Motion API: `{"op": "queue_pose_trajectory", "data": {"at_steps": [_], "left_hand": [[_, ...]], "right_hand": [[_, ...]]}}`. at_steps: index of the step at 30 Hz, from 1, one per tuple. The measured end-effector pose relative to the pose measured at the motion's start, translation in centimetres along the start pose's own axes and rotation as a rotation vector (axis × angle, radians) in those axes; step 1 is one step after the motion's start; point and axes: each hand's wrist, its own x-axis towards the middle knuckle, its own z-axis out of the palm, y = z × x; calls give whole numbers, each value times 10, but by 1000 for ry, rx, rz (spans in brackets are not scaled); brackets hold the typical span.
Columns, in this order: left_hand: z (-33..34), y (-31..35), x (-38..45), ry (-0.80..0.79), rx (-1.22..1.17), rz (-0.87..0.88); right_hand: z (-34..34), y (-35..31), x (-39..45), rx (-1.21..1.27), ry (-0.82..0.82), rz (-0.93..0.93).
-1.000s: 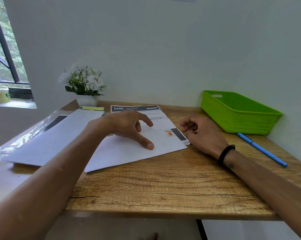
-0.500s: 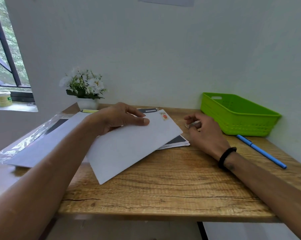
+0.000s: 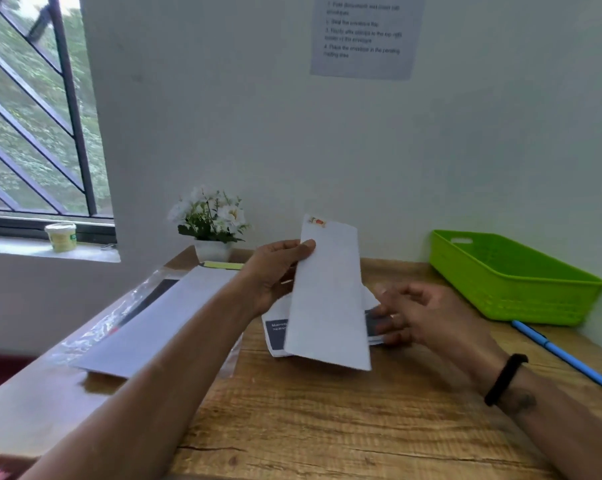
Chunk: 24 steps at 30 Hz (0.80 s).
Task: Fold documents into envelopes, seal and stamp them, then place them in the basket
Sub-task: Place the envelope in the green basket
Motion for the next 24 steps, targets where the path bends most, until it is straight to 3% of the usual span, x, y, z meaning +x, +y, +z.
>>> {"op": "queue_pose_trajectory", "data": {"at_steps": [5,11,14,19,24], "left_hand": [[5,-4,1,-23,-78,30],[9,-4,-9,-164,40,76],[16,-9,-12,-165,275,127],[19,-35,-9,-126,1009,442],[23,-50,-7,-239,1262,613]], "right_hand": [[2,-1,-9,166,-63,123],[-23,-20,-12,254,64,146],[-51,-36,-11,265,139,131],[-116,-60,1,197,280,125],[-174,-69,11,178,441,122]]}}
